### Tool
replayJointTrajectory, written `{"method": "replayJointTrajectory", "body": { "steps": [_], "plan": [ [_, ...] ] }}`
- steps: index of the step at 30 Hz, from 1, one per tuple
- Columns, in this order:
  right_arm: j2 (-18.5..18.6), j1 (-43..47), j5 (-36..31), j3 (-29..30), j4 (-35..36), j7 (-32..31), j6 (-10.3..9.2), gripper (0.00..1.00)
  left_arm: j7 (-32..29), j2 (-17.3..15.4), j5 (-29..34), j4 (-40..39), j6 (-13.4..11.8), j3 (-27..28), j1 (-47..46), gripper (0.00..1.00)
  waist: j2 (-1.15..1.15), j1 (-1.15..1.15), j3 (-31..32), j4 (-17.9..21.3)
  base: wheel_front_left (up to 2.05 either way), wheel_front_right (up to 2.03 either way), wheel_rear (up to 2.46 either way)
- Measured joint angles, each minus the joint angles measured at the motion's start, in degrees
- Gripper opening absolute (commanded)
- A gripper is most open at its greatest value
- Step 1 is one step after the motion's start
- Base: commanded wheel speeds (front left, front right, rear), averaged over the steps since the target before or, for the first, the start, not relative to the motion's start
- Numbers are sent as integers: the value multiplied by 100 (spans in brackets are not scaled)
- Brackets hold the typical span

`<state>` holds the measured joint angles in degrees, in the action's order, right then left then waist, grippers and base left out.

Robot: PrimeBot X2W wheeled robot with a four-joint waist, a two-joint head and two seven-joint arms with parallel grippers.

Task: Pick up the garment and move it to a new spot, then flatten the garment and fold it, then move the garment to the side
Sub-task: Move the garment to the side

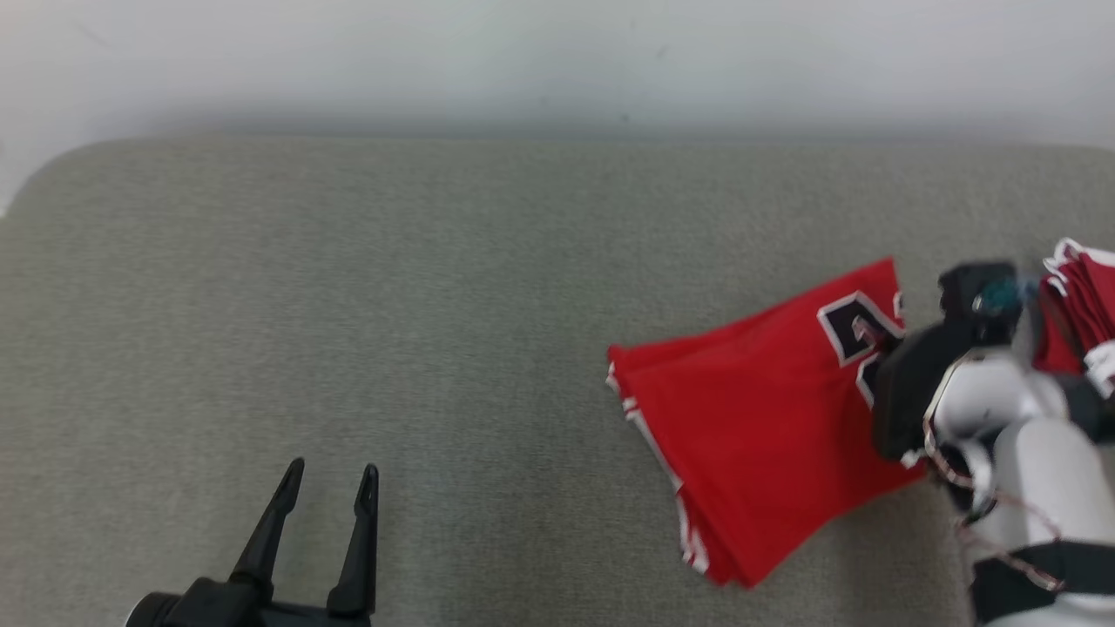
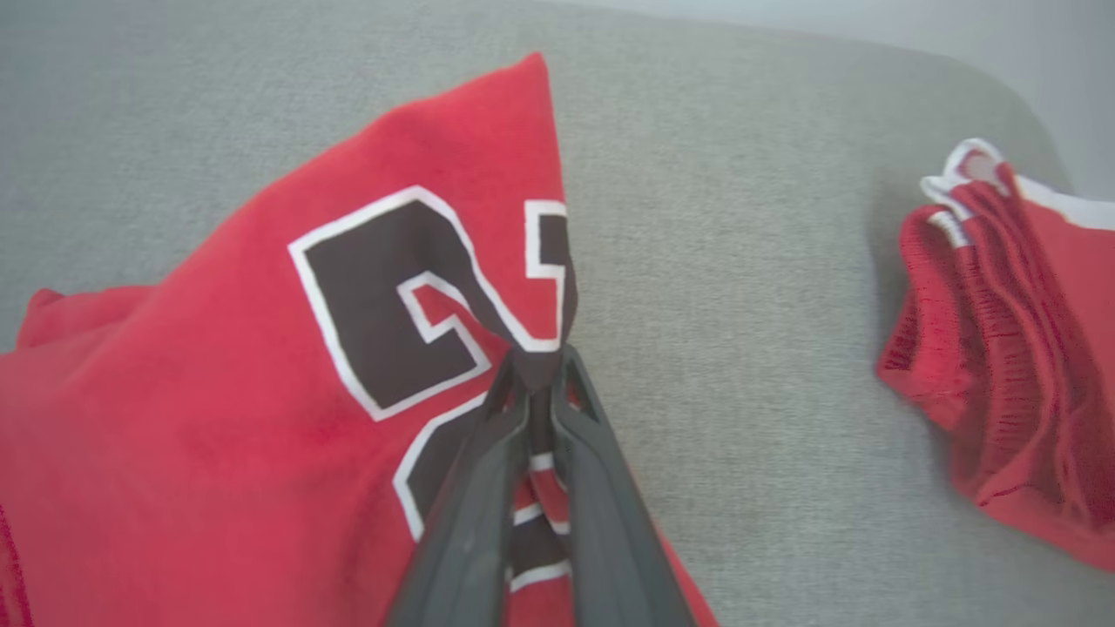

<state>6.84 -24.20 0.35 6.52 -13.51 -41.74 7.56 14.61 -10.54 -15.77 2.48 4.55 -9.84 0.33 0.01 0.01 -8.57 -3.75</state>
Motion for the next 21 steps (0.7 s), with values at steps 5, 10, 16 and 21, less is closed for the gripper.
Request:
{"method": "replayJointTrajectory", "body": {
  "steps": [5, 10, 16, 21],
  "plan": [
    [449, -789, -153, 205, -76, -177, 0, 0, 21, 7, 85, -29, 51, -97, -341, 100, 0, 0, -369, 339, 0, 0, 0],
    [1150, -1259, -319, 397, -36, -368, 0, 0, 25, -88, 189, -153, 101, -193, -741, 100, 0, 1, -839, 630, 0, 0, 0],
    [1580, -1779, -475, 519, -7, -235, 0, 0, -125, -363, 285, -450, 109, -164, -1012, 100, 1, 1, -1417, 975, 0, 0, 0],
    [1833, -2029, -567, 632, -131, -147, 0, 0, -354, -549, 343, -766, 143, -187, -1110, 100, 1, 2, -1894, 1202, 0, 0, 0]
  ]
}}
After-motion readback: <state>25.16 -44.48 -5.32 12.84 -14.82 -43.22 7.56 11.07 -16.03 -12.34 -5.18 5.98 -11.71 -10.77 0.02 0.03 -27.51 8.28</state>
